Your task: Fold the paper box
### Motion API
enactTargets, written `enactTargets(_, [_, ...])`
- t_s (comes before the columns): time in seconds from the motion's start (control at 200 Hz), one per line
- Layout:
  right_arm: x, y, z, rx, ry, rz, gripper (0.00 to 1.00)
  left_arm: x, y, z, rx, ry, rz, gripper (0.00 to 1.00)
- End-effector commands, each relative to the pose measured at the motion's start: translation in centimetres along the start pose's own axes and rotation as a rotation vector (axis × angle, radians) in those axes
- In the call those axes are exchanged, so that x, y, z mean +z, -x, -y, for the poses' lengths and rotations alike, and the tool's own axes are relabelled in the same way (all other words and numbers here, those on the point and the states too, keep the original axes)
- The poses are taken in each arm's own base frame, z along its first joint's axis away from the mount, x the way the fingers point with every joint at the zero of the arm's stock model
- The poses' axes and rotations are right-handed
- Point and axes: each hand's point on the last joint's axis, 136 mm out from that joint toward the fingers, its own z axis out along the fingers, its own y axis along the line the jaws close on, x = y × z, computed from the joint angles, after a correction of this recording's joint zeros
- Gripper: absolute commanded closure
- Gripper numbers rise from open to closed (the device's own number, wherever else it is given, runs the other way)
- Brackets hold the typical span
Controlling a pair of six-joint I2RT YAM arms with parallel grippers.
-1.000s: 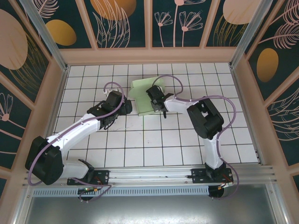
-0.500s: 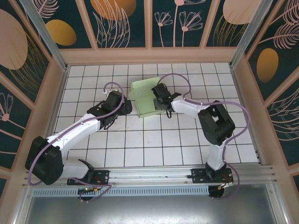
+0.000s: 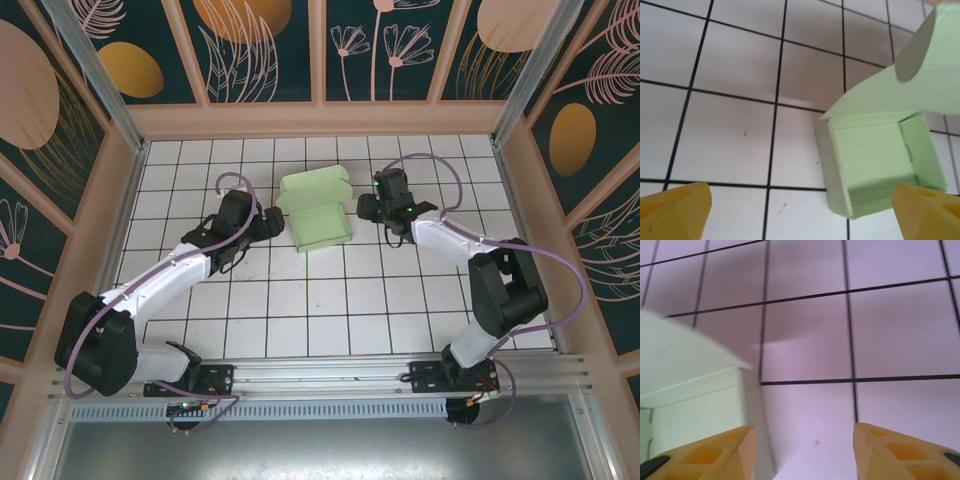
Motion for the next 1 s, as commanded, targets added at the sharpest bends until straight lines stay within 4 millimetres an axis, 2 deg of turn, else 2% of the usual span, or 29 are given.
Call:
enactTargets(0.0, [2.2, -1.1, 0.7, 0.089, 0.057, -0.086, 0.5, 0.8, 1.4, 1.1, -0.046, -0.07, 0.037, 0.07])
enactTargets(0.105, [4.1, -1.0, 1.6, 0.082, 0.039, -0.107, 0.53, 0.6, 4.3, 0.6, -0.051, -0.044, 0.133, 0.08])
enactTargets(0.18, [4.6, 0.3, 1.9, 0.06, 0.041, -0.087, 0.54, 0.1, 6.6, 0.5, -0.029, -0.041, 0.202, 0.08])
enactTargets(0.26, [3.9, 2.2, 2.1, -0.025, 0.034, -0.044, 0.54, -0.8, 8.8, 1.6, 0.045, -0.066, 0.252, 0.08])
enactTargets(0.285, [3.5, 2.6, 2.0, -0.057, 0.036, -0.033, 0.53, -0.8, 8.9, 1.7, 0.082, -0.066, 0.251, 0.08])
enactTargets(0.295, [3.3, 2.8, 2.0, -0.068, 0.04, -0.028, 0.53, -1.3, 10.0, 2.5, 0.095, -0.079, 0.275, 0.08])
enactTargets(0.39, [1.6, 4.2, 1.3, -0.178, 0.103, 0.003, 0.52, -1.5, 11.0, 4.0, 0.251, -0.094, 0.251, 0.07])
enactTargets(0.405, [1.3, 4.3, 1.2, -0.191, 0.114, 0.007, 0.52, -1.8, 11.6, 4.6, 0.274, -0.106, 0.257, 0.07])
enactTargets(0.55, [-1.1, 6.1, 1.1, -0.238, 0.166, 0.07, 0.5, -0.1, 11.8, 6.4, 0.492, -0.115, 0.142, 0.11])
enactTargets(0.636, [-2.7, 6.5, 0.5, -0.253, 0.204, 0.098, 0.49, 1.3, 11.0, 6.7, 0.603, -0.108, 0.037, 0.12])
enactTargets(0.736, [-4.2, 5.6, 0.0, -0.264, 0.244, 0.1, 0.48, 2.4, 9.9, 6.8, 0.733, -0.119, -0.072, 0.11])
enactTargets(0.751, [-4.3, 5.4, 0.0, -0.263, 0.244, 0.096, 0.48, 3.3, 9.3, 6.5, 0.753, -0.114, -0.104, 0.11])
enactTargets(0.856, [-4.9, 4.4, 0.5, -0.262, 0.235, 0.088, 0.48, 4.9, 7.9, 6.0, 0.85, -0.112, -0.213, 0.13])
enactTargets(0.996, [-5.1, 3.6, 1.5, -0.267, 0.194, 0.081, 0.47, 6.8, 7.2, 5.5, 0.916, -0.095, -0.307, 0.21])
